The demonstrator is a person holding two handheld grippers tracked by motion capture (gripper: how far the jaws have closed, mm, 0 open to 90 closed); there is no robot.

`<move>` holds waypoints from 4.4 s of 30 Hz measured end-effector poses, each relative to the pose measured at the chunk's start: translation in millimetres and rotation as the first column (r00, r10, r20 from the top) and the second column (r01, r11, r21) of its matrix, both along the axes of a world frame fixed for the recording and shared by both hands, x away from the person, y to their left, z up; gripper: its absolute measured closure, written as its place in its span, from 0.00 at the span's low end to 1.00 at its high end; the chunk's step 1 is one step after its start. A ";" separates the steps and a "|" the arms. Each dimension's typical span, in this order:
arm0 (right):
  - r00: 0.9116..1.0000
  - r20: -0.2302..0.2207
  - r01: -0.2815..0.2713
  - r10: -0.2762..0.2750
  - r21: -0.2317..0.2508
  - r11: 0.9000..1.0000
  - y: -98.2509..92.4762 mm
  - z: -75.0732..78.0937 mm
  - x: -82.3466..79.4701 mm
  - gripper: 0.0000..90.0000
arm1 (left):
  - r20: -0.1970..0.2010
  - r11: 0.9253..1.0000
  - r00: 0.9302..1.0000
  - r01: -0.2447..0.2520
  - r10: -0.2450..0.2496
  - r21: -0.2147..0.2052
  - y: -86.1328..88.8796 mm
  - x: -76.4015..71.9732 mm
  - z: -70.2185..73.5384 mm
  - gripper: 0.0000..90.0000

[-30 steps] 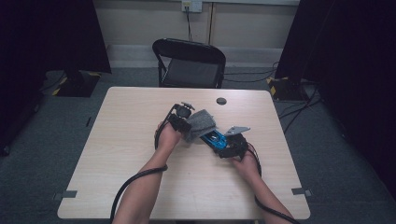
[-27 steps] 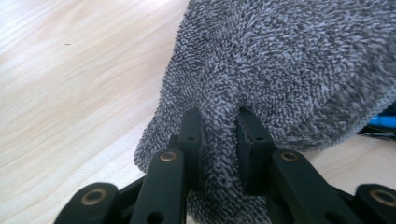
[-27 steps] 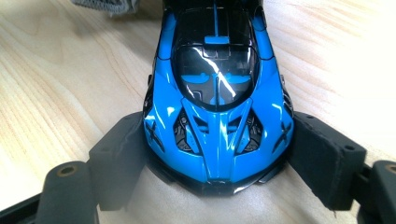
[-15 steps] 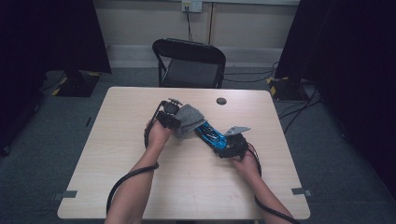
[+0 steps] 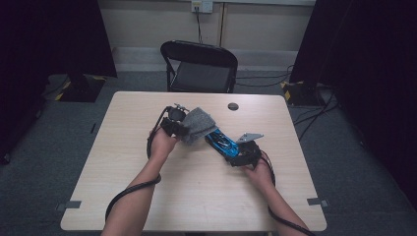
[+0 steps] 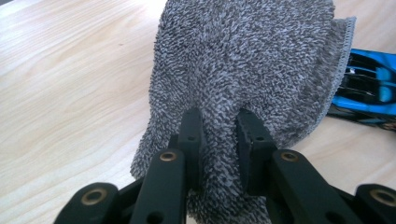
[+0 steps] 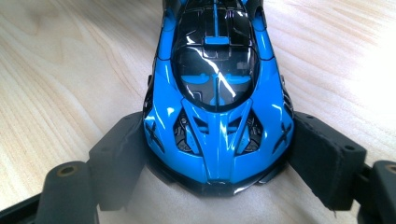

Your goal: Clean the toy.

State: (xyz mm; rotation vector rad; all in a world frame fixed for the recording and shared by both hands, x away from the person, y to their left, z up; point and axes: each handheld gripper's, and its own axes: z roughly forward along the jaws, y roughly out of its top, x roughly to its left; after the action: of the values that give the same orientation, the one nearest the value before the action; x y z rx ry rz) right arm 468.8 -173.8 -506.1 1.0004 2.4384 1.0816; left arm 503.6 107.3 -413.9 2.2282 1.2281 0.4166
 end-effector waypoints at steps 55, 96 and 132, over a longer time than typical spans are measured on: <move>1.000 0.000 0.001 -0.001 0.000 1.000 0.0 0.0 0.0 0.25 | -0.014 0.948 0.953 0.303 -0.303 0.097 -89.2 -45.7 -21.5 0.82; 1.000 0.000 0.000 0.000 -0.001 1.000 0.0 0.0 -0.1 0.25 | -0.023 0.969 0.977 0.214 -0.213 0.121 -75.5 -23.9 -22.6 0.81; 1.000 0.000 0.000 0.000 0.000 1.000 0.0 0.0 0.0 0.25 | -0.045 0.986 0.993 0.115 -0.110 0.118 -62.3 -0.1 -23.2 0.81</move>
State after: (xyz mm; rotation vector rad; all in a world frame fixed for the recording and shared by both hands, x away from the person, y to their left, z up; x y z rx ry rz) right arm 468.7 -173.8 -506.0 1.0009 2.4383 1.0817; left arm 503.4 45.0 -437.0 2.4051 1.1161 0.4159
